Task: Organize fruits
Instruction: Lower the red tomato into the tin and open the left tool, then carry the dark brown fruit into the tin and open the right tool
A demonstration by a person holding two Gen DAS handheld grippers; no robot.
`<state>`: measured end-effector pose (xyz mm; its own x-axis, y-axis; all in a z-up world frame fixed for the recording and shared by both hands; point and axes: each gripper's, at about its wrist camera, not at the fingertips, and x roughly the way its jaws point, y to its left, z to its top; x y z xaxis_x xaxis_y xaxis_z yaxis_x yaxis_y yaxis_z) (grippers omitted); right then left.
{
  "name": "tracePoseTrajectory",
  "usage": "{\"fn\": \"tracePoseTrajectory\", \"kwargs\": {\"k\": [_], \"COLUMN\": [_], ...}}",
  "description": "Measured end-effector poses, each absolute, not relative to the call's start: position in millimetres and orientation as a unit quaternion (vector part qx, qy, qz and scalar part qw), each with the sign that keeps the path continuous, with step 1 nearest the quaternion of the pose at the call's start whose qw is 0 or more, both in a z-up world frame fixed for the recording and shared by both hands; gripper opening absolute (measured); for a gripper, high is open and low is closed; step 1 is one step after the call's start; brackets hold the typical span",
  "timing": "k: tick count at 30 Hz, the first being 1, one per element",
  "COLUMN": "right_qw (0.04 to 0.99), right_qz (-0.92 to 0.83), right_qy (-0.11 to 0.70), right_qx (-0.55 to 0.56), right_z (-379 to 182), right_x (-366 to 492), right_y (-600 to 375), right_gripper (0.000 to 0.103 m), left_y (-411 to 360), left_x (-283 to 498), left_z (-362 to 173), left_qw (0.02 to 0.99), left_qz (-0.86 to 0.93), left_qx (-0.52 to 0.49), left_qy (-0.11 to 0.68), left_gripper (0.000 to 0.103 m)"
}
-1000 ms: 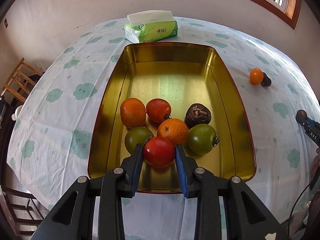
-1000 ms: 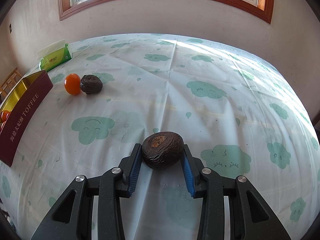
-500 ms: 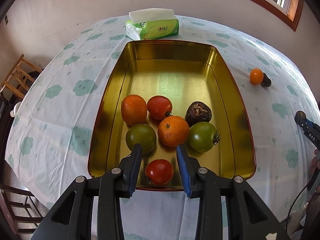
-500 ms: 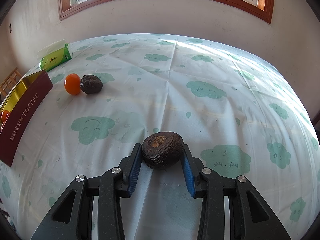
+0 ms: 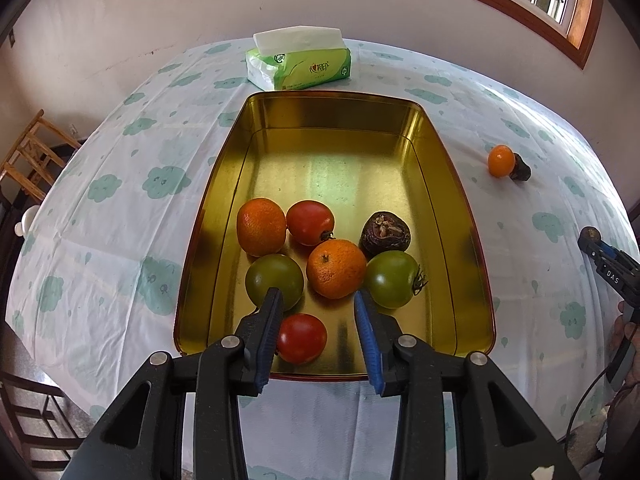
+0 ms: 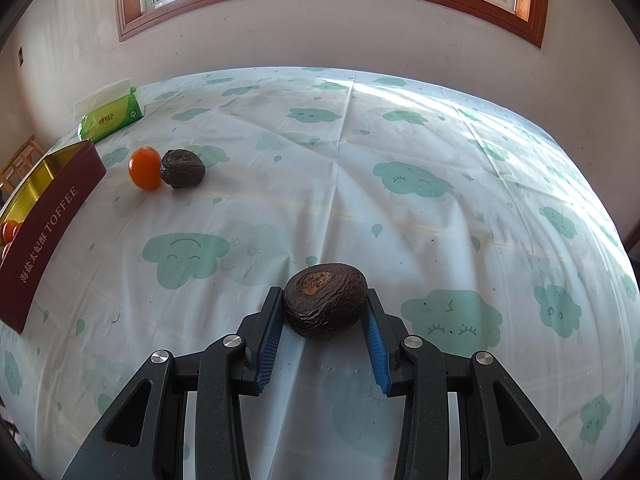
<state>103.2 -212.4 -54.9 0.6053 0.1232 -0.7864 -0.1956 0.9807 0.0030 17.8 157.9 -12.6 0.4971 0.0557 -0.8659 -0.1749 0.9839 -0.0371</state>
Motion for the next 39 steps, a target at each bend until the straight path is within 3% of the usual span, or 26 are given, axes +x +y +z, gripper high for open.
{"fn": "tracePoseTrajectory", "kwargs": {"k": [19, 27, 39], "right_qw": [0.896, 0.904, 0.895], "right_qz": [0.079, 0.096, 0.227], "right_qy": [0.436, 0.416, 0.38], "right_qx": [-0.04, -0.033, -0.051], "right_z": [-53, -28, 17], "right_x": [103, 96, 71], "right_y": [-212, -196, -92], "right_gripper": [0.039, 0.039, 0.039], "left_y": [168, 174, 190], "left_x": [10, 8, -1], "left_z": [0, 0, 8], "left_qw": [0.876, 0.876, 0.877], "left_qz": [0.092, 0.099, 0.121], "left_qx": [-0.054, -0.067, -0.085], "left_qy": [0.47, 0.468, 0.456], "left_gripper": [0.062, 0.063, 0.063]}}
